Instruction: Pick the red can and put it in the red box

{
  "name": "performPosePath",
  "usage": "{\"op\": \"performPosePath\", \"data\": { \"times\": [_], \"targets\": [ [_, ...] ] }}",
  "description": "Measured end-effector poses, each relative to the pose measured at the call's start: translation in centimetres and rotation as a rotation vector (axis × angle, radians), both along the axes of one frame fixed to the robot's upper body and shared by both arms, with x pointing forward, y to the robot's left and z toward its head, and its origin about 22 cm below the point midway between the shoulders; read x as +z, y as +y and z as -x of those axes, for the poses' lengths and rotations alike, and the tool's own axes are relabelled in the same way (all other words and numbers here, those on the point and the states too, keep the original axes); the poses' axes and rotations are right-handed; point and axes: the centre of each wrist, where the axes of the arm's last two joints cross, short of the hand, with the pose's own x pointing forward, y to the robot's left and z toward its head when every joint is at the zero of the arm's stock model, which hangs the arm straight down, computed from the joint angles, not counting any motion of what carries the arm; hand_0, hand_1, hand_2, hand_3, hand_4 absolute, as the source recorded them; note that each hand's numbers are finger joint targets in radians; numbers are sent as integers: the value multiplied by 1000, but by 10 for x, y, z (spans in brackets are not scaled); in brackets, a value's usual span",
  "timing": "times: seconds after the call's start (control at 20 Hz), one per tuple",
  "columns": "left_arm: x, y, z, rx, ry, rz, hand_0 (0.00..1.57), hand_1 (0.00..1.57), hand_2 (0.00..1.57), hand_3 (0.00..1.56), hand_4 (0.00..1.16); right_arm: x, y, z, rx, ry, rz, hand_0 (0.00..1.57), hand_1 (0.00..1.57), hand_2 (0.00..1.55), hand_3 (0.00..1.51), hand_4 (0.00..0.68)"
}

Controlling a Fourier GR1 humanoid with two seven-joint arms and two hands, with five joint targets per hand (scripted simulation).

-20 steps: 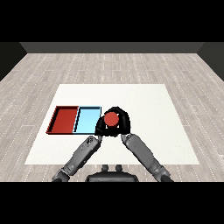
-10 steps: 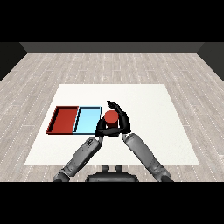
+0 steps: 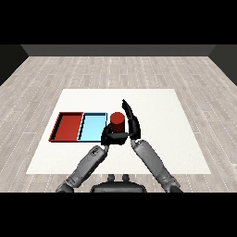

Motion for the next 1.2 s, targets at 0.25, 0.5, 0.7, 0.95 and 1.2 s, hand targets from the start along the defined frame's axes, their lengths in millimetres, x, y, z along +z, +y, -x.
{"op": "performPosePath", "data": {
  "times": [0.25, 0.5, 0.7, 0.95, 1.2],
  "targets": [
    [2, 0, 0, -5, -13, -2, 1571, 1571, 1571, 1481, 1140, 4, -15, 0, -15, -15, -20, 0, 0, 0, 0, 0],
    [3, 13, -12, 16, -26, -20, 1571, 1571, 1571, 1468, 1136, 19, -40, 14, -37, -50, -73, 0, 0, 0, 0, 0],
    [7, 30, -16, 47, -40, -41, 1571, 1571, 1571, 1470, 1151, 23, -77, 31, -62, -81, -93, 0, 0, 0, 0, 0],
    [19, 54, -28, 104, -48, -85, 1571, 1571, 1561, 1453, 1130, 14, -118, 49, -128, -85, -82, 0, 0, 0, 0, 0],
    [36, 104, -48, 204, -33, -158, 1571, 1571, 1571, 1473, 1122, -8, -149, 65, -205, -39, -63, 0, 0, 0, 0, 0]
  ]
}}
